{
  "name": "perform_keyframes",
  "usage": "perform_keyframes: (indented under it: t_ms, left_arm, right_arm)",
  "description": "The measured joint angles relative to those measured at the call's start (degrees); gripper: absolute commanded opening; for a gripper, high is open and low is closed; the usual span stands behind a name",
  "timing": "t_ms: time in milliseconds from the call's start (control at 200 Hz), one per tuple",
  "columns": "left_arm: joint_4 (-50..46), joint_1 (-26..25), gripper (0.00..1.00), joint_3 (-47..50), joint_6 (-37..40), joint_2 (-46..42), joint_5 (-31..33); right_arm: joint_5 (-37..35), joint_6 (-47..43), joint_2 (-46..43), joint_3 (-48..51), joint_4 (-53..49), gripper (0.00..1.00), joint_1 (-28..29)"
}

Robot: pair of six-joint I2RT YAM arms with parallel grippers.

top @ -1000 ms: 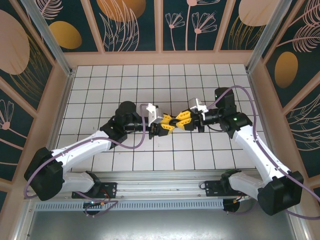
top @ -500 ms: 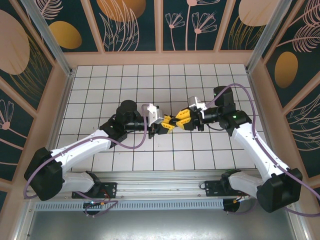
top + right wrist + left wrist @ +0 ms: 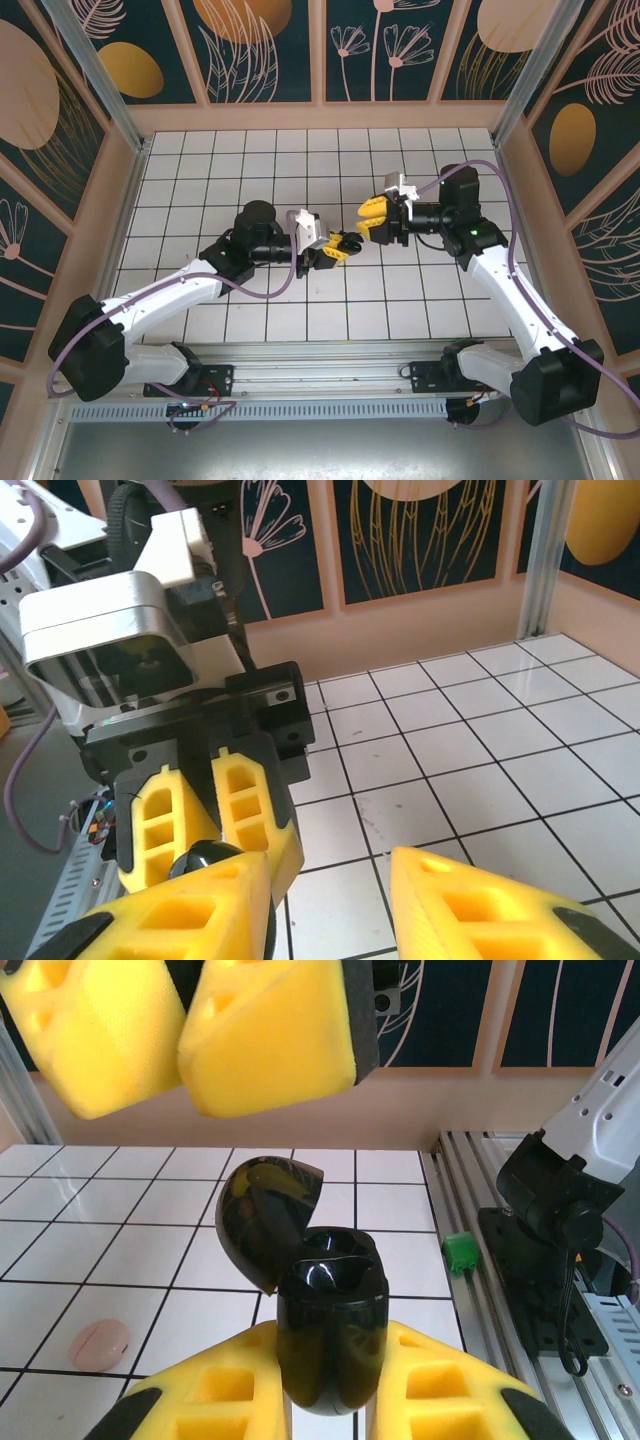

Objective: Insert wireless bluetooth earbuds into charging case

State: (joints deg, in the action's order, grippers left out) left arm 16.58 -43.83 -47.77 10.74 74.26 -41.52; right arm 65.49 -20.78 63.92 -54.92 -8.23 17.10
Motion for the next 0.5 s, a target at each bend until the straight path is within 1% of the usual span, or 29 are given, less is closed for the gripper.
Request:
perform_keyframes:
  t_ms: [235, 360, 495]
  left_arm:
    - [1.40, 0.00, 0.14, 1.92, -0.90, 0.17, 0.15]
    - [2.78, 0.00, 0.14, 1.92, -1.44, 0.70, 0.15]
    - [3.78, 0.00, 0.14, 1.92, -1.97, 0.96, 0.00]
  right_arm:
    - [0.57, 1.81, -0.33, 0.00, 0.31, 0.51, -0.31]
    - [1.01, 1.60, -2.47, 0.52, -0.50, 0.60, -0.22]
    - [0.92, 1.22, -4.98, 2.05, -1.42, 0.63, 0.74]
